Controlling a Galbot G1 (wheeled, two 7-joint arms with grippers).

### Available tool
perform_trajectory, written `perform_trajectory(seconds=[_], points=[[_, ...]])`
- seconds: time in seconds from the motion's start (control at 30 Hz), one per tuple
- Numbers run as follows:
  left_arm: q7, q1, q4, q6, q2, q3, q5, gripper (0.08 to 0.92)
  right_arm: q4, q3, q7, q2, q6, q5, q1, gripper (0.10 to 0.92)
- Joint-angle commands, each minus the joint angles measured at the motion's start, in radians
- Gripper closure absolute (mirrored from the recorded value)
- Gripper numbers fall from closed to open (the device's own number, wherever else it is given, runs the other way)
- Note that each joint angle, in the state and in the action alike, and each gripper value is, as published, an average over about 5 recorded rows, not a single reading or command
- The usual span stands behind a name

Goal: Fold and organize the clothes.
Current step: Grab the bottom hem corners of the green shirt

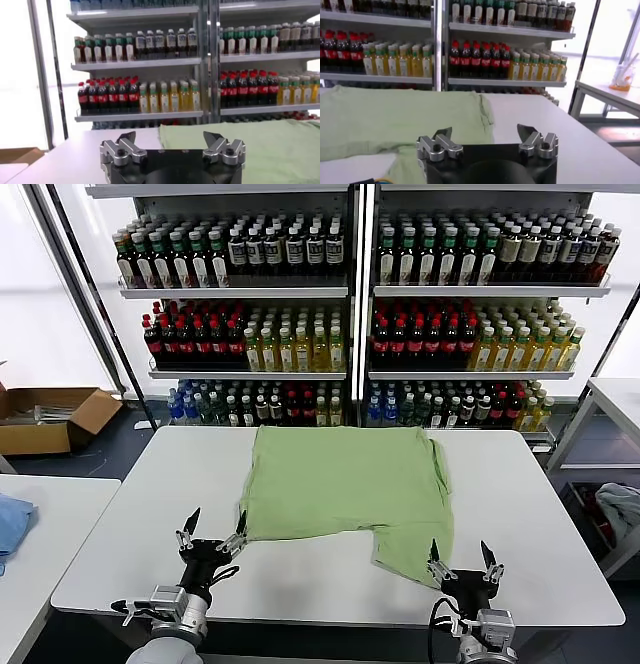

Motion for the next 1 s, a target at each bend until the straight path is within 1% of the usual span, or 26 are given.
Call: perform_trajectory(seconds=[0.03, 0.2, 0.3, 0.53, 0.8, 1.0], points=[[0.008, -0.052, 0.024, 0.146, 0.053, 0.020, -0.020, 0.177, 0.007, 0.000, 0.023, -0.001, -0.032, 0.020, -0.004, 0.203], [0.024, -0.087, 0.100, 0.179, 0.090, 0.050, -0.029, 0.177, -0.010, -0.008, 0.044, 0.018, -0.051, 0.025, 0.002, 0.203], [0.024, -0.112, 0.136, 0.191, 0.099, 0.066, -0.061, 0.177, -0.024, -0.012, 0.059, 0.041, -0.060, 0.027, 0.022, 0.203], [0.023, -0.162, 0.182, 0.209, 0.108, 0.086, -0.101, 0.177, -0.038, -0.030, 0.084, 0.096, -0.096, 0.020, 0.062, 0.203], [0.025, -0.207, 0.236, 0.213, 0.136, 0.092, -0.115, 0.177, -0.065, -0.036, 0.087, 0.118, -0.108, 0.012, 0.089, 0.203], [0.024, -0.229, 0.274, 0.213, 0.141, 0.098, -0.125, 0.177, -0.096, -0.042, 0.089, 0.134, -0.114, 0.012, 0.105, 0.203]])
